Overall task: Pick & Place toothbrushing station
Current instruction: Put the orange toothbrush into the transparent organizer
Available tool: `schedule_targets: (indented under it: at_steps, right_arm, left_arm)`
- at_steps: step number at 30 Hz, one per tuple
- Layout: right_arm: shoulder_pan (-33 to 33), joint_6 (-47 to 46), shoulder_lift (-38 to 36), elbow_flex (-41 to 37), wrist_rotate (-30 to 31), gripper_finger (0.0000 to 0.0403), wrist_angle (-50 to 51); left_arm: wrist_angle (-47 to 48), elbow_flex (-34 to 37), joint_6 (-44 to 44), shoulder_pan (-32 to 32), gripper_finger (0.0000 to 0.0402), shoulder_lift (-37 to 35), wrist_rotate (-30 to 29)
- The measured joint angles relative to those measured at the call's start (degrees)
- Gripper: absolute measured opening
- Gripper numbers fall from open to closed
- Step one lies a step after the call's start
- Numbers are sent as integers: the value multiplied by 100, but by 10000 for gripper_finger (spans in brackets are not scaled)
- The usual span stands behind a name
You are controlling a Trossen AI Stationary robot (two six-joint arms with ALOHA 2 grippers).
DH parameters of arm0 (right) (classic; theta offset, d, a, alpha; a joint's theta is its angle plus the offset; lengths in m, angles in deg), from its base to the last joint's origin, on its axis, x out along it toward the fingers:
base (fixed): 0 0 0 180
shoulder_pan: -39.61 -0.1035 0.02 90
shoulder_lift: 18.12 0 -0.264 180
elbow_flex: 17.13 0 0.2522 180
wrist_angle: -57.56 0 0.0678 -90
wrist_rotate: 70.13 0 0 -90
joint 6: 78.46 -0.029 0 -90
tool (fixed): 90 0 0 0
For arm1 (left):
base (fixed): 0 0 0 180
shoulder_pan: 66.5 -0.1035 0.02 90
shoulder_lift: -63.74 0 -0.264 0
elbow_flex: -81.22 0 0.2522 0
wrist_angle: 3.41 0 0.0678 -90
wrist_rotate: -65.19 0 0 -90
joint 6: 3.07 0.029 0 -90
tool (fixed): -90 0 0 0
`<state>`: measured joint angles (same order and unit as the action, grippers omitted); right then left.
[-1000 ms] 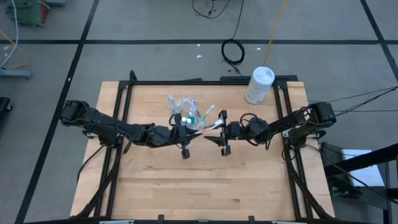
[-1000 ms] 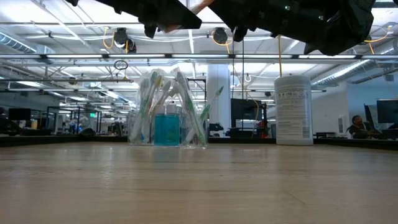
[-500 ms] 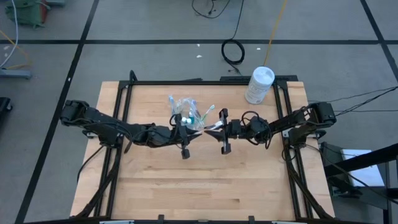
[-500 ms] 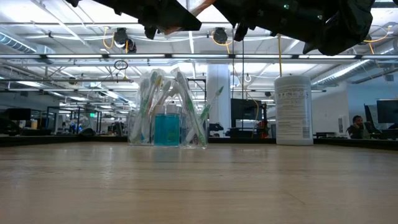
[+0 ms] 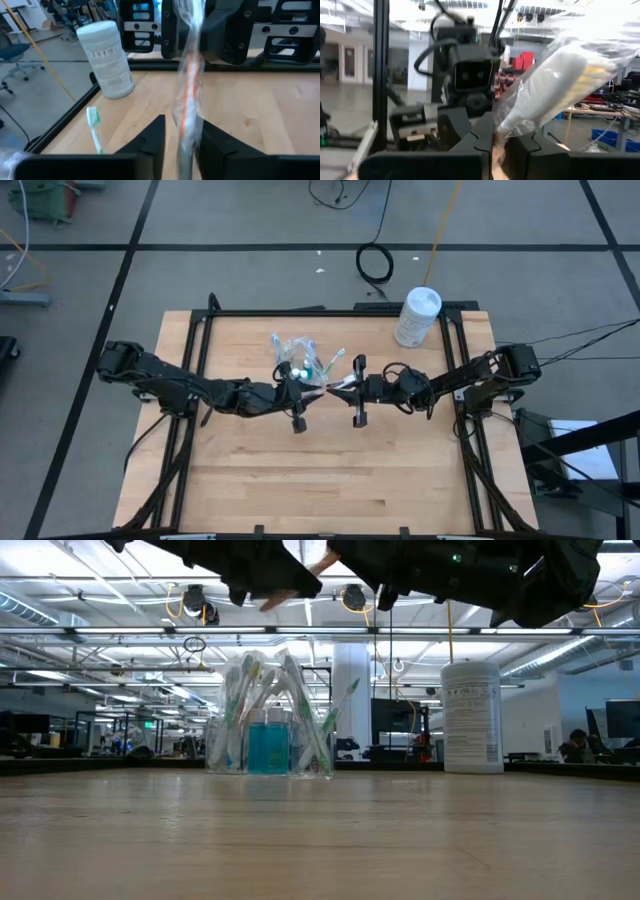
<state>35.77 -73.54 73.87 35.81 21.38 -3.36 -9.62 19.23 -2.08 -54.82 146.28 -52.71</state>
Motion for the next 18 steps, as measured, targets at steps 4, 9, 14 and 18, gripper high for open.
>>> schedule_targets:
  at_steps: [4, 9, 14, 18]
  right_arm:
    - [4, 207, 7, -2, 223, 15, 379]
    - [7, 358, -271, 133, 834, 15, 1560]
    - [9, 38, -847, 899, 1077, 15, 4097]
    - [57, -230, -951, 1572, 1462, 15, 5529]
  left_arm:
    - [215, -1, -143, -3, 134, 0, -42]
    - [335, -2, -238, -4, 177, 0, -108]
    - [345, -4, -417, -37, 192, -2, -88]
    - [348, -7, -439, -96, 192, -2, -70]
